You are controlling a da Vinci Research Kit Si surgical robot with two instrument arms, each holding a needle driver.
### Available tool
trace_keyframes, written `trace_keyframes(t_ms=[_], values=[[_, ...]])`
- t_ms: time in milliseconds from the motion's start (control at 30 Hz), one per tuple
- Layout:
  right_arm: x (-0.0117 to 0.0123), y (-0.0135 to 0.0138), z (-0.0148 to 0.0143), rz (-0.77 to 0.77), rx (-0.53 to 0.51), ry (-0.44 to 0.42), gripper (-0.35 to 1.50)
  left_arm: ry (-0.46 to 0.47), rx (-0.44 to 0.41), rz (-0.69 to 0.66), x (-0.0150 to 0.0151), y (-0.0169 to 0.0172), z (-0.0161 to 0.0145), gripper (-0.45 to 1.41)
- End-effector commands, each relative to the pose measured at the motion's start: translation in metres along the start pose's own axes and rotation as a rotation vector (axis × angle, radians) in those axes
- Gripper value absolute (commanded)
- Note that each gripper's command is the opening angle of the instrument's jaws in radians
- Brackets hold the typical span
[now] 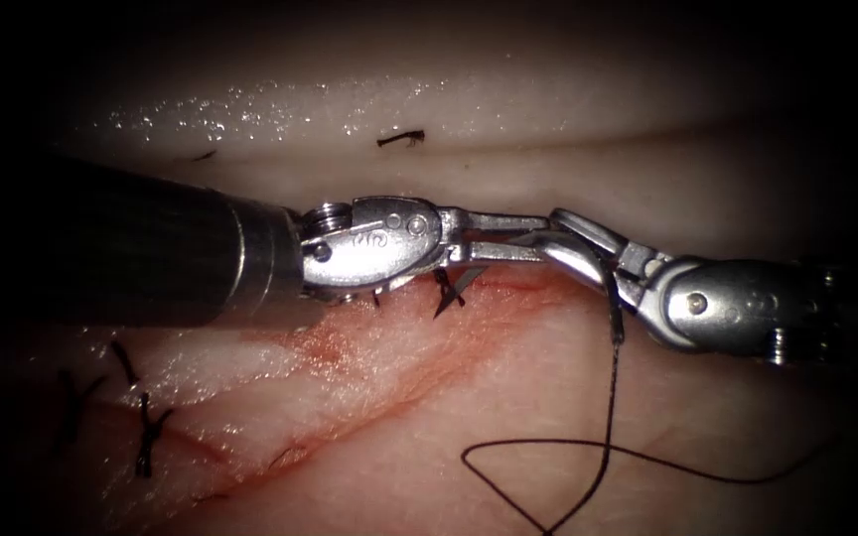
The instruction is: Wound Closure
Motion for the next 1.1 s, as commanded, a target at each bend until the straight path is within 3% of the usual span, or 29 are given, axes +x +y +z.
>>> trace_keyframes(t_ms=[33, 267, 300, 333, 400, 633, 1100], values=[[-0.0003, 0.0000, 0.0005, -0.006, -0.007, -0.007, -0.35, -0.001, 0.000, -0.012, -0.0004, -0.0002, 0.0007, -0.45], [0.0001, 0.0002, 0.0006, -0.021, -0.046, 0.022, -0.35, -0.039, -0.037, -0.067, -0.0014, 0.0009, 0.0022, -0.45], [0.0003, 0.0002, 0.0011, -0.019, -0.063, 0.030, 0.47, -0.036, -0.051, -0.081, -0.0014, 0.0010, 0.0023, -0.45], [0.0004, 0.0002, 0.0013, -0.019, -0.072, 0.035, 0.79, -0.034, -0.057, -0.086, -0.0014, 0.0010, 0.0023, -0.45], [0.0005, -0.0001, 0.0019, -0.021, -0.082, 0.048, 1.08, -0.027, -0.085, -0.113, -0.0012, 0.0011, 0.0020, -0.45], [0.0004, 0.0000, 0.0016, -0.016, -0.077, 0.116, 1.01, 0.068, -0.123, -0.162, -0.0006, 0.0011, 0.0017, -0.45], [0.0002, -0.0009, 0.0016, -0.046, -0.080, 0.122, 0.89, 0.129, -0.148, -0.179, 0.0004, 0.0007, 0.0006, -0.45]])
